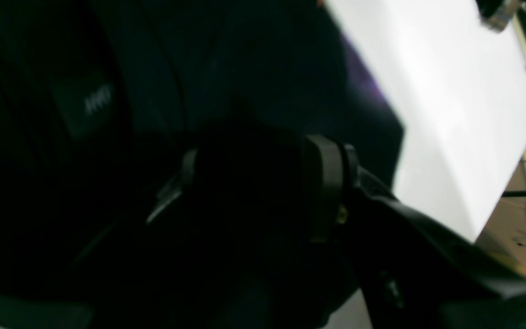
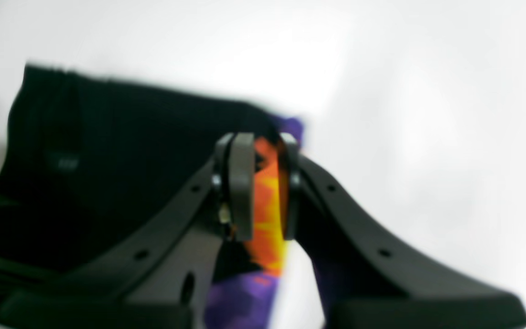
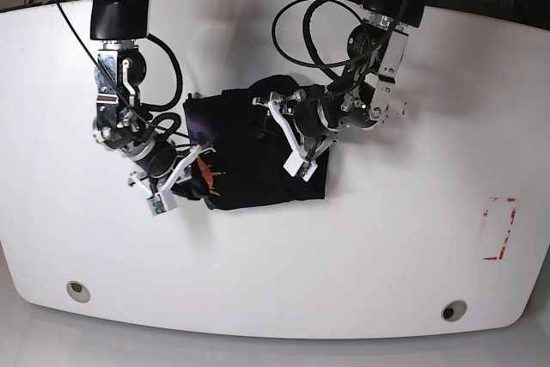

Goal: Layout the t-shirt on the table in an organized manner, then fold the t-shirt properly
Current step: 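Hold the bundle with both grippers and rotate it to square it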

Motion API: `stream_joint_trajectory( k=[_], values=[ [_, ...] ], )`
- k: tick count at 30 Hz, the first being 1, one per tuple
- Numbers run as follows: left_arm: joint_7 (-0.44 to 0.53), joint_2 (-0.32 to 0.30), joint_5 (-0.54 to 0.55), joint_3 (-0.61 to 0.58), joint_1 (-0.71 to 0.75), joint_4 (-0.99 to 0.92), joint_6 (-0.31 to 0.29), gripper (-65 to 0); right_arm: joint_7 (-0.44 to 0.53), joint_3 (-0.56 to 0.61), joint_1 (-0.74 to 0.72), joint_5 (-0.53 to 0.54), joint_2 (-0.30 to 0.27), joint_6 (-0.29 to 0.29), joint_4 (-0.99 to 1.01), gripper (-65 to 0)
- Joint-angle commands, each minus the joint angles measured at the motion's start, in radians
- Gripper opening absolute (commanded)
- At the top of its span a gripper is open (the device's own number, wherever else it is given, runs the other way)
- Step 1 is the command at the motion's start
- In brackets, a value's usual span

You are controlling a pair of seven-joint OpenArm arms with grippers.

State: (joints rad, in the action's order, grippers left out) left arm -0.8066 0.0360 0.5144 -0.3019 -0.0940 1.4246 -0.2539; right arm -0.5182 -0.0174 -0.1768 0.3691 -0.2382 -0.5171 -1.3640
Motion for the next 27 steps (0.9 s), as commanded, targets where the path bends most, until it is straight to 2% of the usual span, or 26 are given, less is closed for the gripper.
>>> stream_joint_trajectory(
  k=[1, 4, 9, 14, 20, 27],
  values=[
    [0.022, 0.002, -0.001, 0.004, -0.019, 0.002, -0.003, -38.8, 0.088, 0.012, -0.023, 0.017, -0.005, -0.004, 0.051, -56.8],
    [0.022, -0.003, -0.001, 0.004, -0.02, -0.017, -0.003, -38.8, 0.178, 0.04, -0.025, 0.017, -0.01, -0.004, 0.143, -56.8],
    [0.022, -0.046, 0.002, 0.004, -0.029, -0.046, -0.003, -38.8, 0.335, 0.087, -0.054, 0.017, -0.014, -0.004, 0.332, -56.8],
    [0.022, -0.054, -0.001, 0.002, -0.054, -0.075, -0.003, -38.8, 0.448, 0.107, -0.045, 0.017, -0.034, -0.004, 0.418, -56.9],
    [0.033, -0.091, -0.001, 0.0, -0.111, -0.173, -0.009, -38.8, 0.464, 0.075, 0.064, 0.018, -0.059, -0.001, 0.344, -57.1],
    [0.095, -0.14, -0.001, -0.007, -0.198, -0.313, -0.126, -38.8, 0.409, 0.03, 0.24, 0.018, -0.059, 0.007, 0.136, -57.1]
  ],
)
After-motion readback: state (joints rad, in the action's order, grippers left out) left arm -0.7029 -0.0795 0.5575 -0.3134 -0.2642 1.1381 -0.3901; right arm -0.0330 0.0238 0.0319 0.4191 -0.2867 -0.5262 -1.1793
